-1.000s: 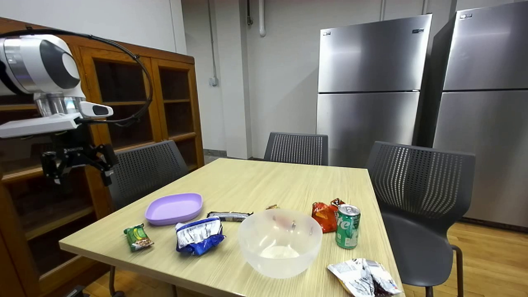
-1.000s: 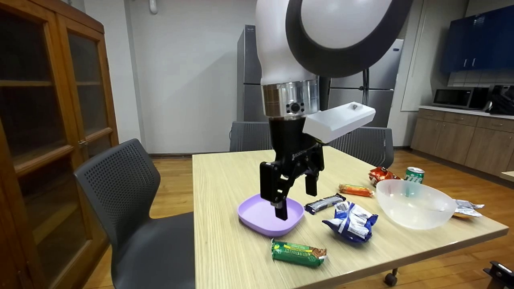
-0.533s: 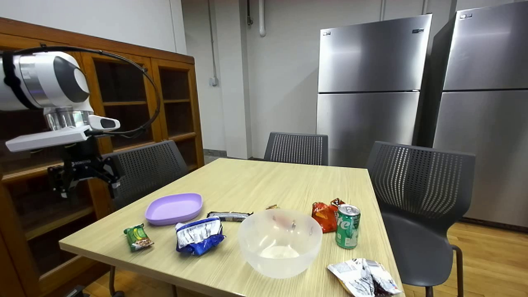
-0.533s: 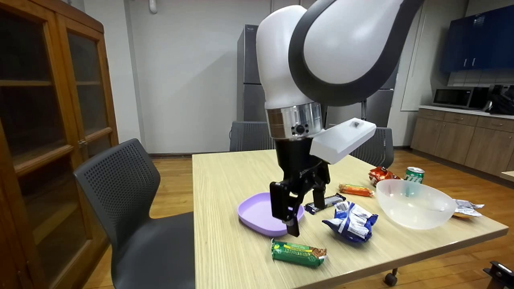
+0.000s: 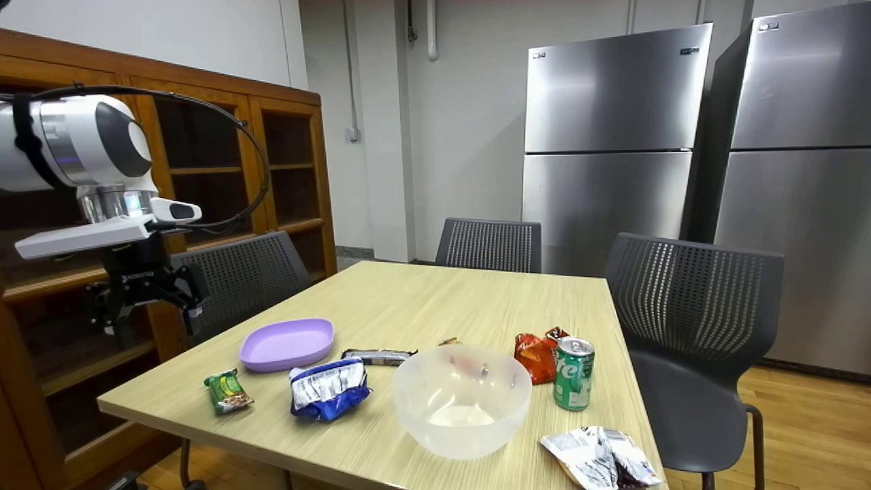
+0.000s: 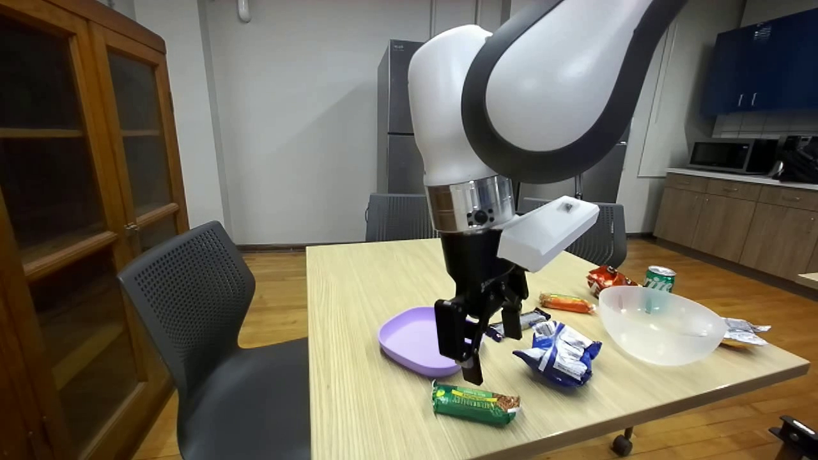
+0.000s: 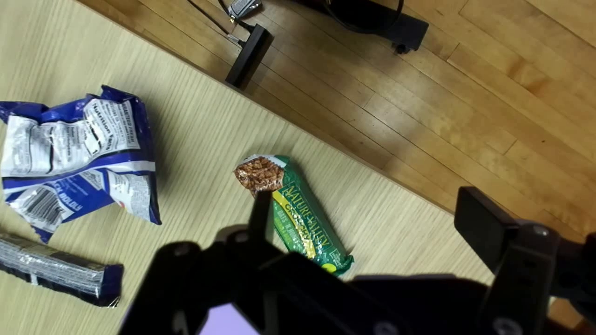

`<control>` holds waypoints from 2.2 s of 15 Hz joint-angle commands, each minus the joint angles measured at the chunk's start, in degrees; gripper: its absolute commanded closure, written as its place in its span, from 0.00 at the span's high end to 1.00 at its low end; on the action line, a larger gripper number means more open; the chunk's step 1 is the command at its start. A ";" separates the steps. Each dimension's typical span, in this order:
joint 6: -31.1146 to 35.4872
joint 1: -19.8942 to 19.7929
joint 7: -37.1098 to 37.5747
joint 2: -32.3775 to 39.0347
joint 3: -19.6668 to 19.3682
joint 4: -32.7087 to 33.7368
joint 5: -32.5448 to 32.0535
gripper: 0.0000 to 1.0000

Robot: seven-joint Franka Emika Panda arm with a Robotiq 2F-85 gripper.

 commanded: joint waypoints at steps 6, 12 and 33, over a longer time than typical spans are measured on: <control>-0.07 1.05 -0.23 -0.09 -0.98 0.02 0.28 1.00; -0.07 1.05 -0.23 -0.09 -0.99 0.02 0.28 1.00; 18.25 2.16 -14.65 19.85 -9.39 6.32 -9.31 1.00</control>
